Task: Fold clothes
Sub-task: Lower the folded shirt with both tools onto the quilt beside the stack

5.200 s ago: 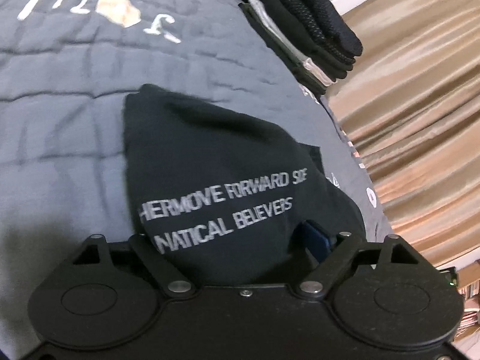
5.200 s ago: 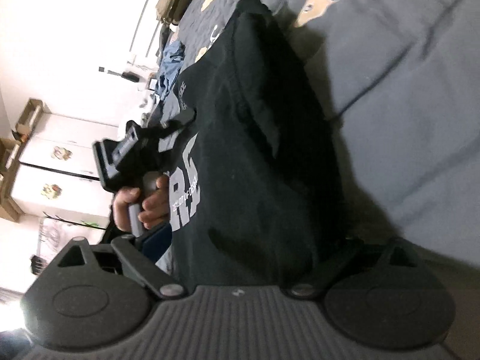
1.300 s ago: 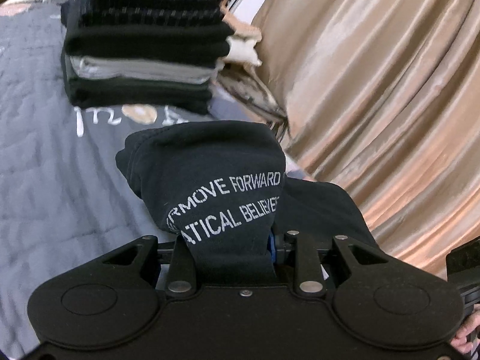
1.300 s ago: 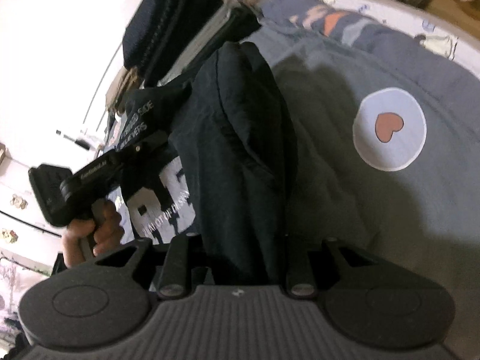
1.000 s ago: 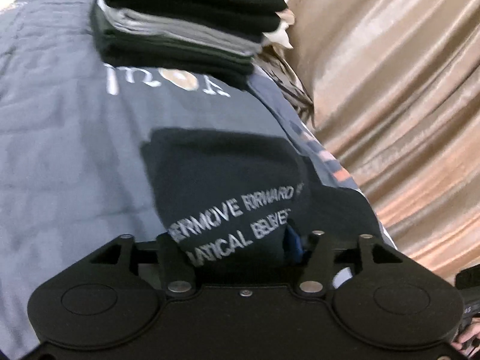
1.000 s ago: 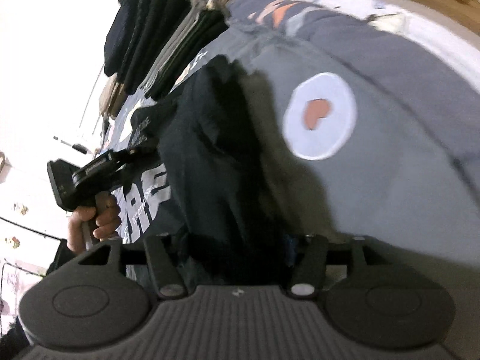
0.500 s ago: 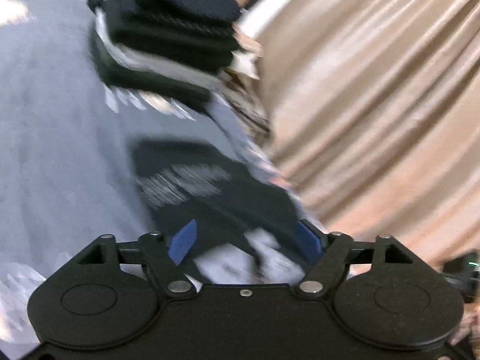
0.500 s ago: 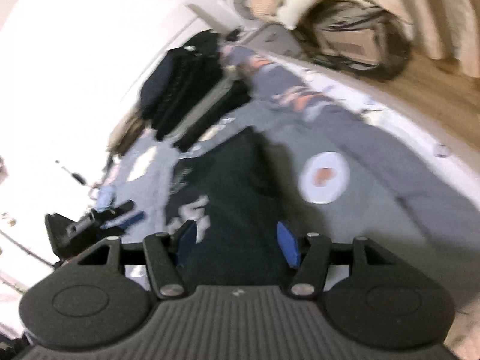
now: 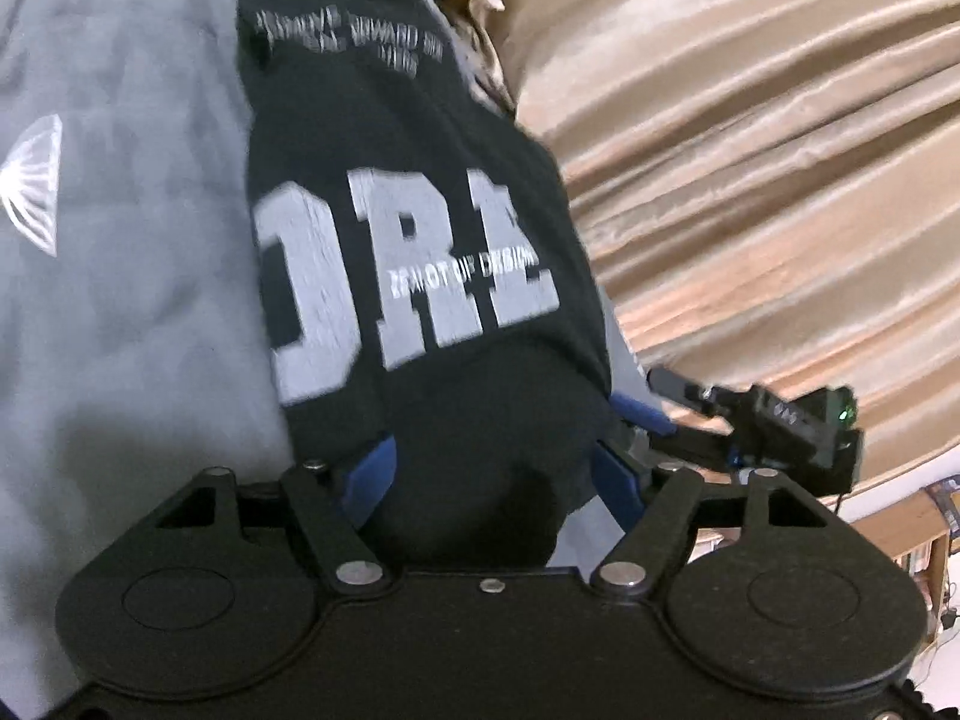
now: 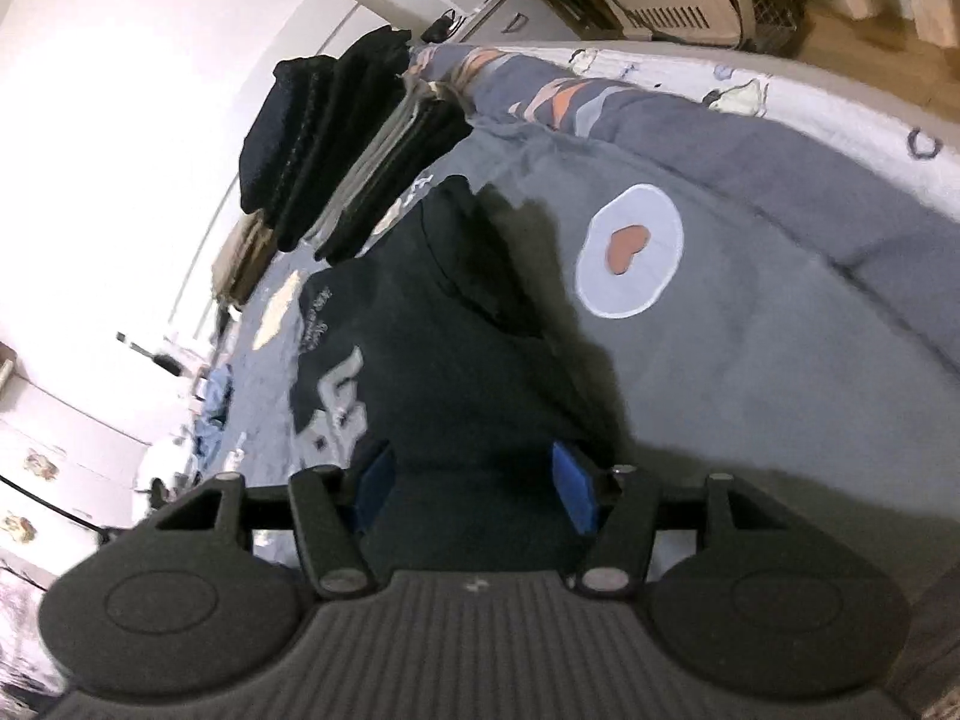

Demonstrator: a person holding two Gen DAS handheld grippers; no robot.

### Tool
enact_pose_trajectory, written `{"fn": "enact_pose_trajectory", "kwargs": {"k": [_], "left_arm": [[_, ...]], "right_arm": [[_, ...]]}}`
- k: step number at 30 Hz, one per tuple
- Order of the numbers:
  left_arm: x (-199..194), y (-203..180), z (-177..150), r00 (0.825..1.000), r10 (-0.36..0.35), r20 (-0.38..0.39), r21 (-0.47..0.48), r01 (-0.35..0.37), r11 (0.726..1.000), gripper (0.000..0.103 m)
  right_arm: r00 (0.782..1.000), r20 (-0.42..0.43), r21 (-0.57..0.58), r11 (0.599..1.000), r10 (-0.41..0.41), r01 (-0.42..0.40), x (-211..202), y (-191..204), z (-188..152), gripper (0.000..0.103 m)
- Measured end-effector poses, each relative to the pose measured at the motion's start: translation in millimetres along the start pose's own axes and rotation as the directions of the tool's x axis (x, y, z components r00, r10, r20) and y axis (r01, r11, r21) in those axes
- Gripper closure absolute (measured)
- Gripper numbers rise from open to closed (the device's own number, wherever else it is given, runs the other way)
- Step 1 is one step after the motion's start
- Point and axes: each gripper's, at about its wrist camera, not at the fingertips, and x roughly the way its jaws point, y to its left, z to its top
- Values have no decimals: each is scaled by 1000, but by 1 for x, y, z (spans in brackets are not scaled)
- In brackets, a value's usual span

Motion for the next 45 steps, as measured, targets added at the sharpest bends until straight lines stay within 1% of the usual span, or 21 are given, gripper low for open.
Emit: {"fn": "enact_pose_trajectory", "kwargs": {"k": [2, 4, 6, 10, 11, 15, 17, 19, 23, 25, 28, 31, 34, 36, 38, 39, 40, 41, 42, 43, 45], "left_arm": [[-9, -1, 10, 999, -2, 34, 11, 2, 1000, 29], [-11, -2, 25, 997, -21, 71, 7, 20, 1000, 28], [-6, -3, 45, 994, -43, 98, -5, 43, 999, 28], [16, -6, 79, 988, -63, 143, -21, 66, 998, 26], [22, -3, 88, 988, -57, 145, -27, 61, 998, 25], [44, 20, 122, 988, 20, 154, -71, -9, 997, 25], [55, 32, 138, 986, 58, 157, -93, -44, 995, 28], [62, 39, 151, 981, 85, 173, -106, -67, 992, 30], [69, 47, 173, 968, 124, 218, -123, -99, 987, 31], [73, 49, 181, 965, 138, 221, -135, -110, 985, 31], [69, 43, 183, 963, 153, 223, -132, -126, 983, 31], [53, 37, 175, 965, 147, 216, -112, -125, 986, 24], [36, 14, 152, 966, 156, 208, 9, -161, 987, 22], [24, -3, 131, 965, 161, 204, 78, -181, 980, 22], [15, -20, 104, 970, 152, 192, 148, -181, 972, 20], [11, -30, 90, 970, 157, 188, 191, -193, 962, 20], [9, -42, 75, 963, 189, 193, 257, -236, 937, 20], [8, -55, 59, 953, 227, 203, 327, -284, 901, 20], [8, -68, 41, 936, 270, 224, 406, -342, 847, 21], [8, -79, 25, 925, 295, 240, 471, -376, 798, 22], [12, -95, -6, 916, 323, 238, 584, -401, 706, 23]], "right_arm": [[1000, 12, 5, 1000, 3, -3, -4, 3, 0, 45], [1000, 22, -3, 1000, -1, 1, -7, 7, 1, 45], [999, 35, -16, 1000, -7, 7, -9, 14, 0, 45], [999, 39, -59, 998, 26, -24, -9, 28, -2, 45], [999, 27, -69, 997, 26, -24, -5, 30, -3, 45], [1000, -23, -101, 995, -7, 5, 11, 29, -8, 45], [1000, -29, -109, 994, 4, -7, 12, 25, -13, 45], [998, -55, -132, 991, 13, -21, 11, 24, -16, 45], [990, -142, -181, 983, 13, -39, 11, 24, -24, 46], [991, -130, -161, 986, 32, -53, 7, 21, -26, 46], [991, -126, -152, 987, 39, -58, 3, 21, -27, 46], [992, -116, -137, 989, 47, -63, -4, 27, -23, 45], [993, -60, -131, 986, 97, -104, -16, 37, -14, 45], [995, -14, -145, 984, 104, -105, -22, 47, -6, 45], [994, 18, -164, 981, 108, -104, -23, 55, 1, 45], [995, 26, -171, 981, 99, -93, -21, 58, 4, 44], [997, 24, -179, 981, 77, -72, -15, 60, 6, 44], [998, 22, -186, 981, 53, -48, -10, 61, 8, 44], [999, 20, -187, 982, 26, -22, -4, 60, 8, 44], [1000, 19, -187, 982, -2, 5, 1, 58, 8, 44], [999, 12, -181, 982, -47, 48, 10, 53, 7, 44]]}}
